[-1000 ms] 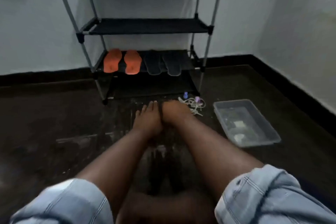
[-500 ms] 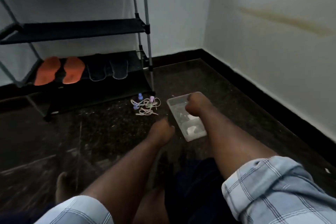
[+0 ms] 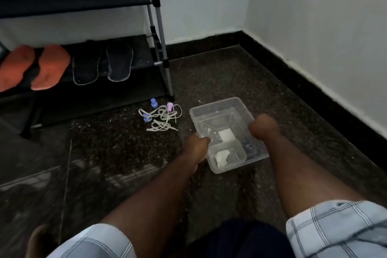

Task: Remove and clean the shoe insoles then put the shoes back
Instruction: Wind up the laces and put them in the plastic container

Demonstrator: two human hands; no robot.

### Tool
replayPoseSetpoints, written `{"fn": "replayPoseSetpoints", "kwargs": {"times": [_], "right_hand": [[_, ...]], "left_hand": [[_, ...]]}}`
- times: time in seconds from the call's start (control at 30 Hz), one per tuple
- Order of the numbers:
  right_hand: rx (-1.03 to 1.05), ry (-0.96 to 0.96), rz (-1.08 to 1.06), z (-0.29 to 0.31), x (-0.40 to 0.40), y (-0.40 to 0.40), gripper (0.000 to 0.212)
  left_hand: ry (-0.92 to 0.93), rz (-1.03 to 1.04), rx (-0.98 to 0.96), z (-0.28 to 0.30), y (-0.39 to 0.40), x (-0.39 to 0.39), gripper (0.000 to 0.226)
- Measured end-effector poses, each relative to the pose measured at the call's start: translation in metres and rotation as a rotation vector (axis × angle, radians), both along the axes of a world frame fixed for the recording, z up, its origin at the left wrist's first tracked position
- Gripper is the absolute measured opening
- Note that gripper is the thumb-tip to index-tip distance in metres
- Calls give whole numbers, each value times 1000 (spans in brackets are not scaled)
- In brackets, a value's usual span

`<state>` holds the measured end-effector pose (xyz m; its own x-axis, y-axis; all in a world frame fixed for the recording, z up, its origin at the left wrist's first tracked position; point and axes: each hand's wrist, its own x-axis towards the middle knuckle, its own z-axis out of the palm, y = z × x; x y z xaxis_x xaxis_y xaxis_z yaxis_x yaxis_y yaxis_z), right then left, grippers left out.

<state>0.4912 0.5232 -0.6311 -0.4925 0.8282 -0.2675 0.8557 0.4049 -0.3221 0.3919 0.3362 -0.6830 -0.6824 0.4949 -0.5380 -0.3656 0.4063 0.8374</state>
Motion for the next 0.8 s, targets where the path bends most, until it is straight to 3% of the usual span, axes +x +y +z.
{"fn": "replayPoseSetpoints", "kwargs": {"times": [0.1,0.2,0.37,0.6,0.8], "right_hand": [[11,10,-63,7,1,-11,38],[4,41,-73,29,-2,-35,40],[-85,49,104,58,-29,-118,40],[-24,-58,421,49,-67,-248,36],[-8,-102,529,15,-82,-288,32]], "left_hand": [[-8,32,27,13,-17,2,42],[1,71,55,56,-56,11,21],[60,188,-32,94,-157,5,20],[161,271,-183,89,-297,-24,19],[169,315,-228,64,-341,-46,19]]}}
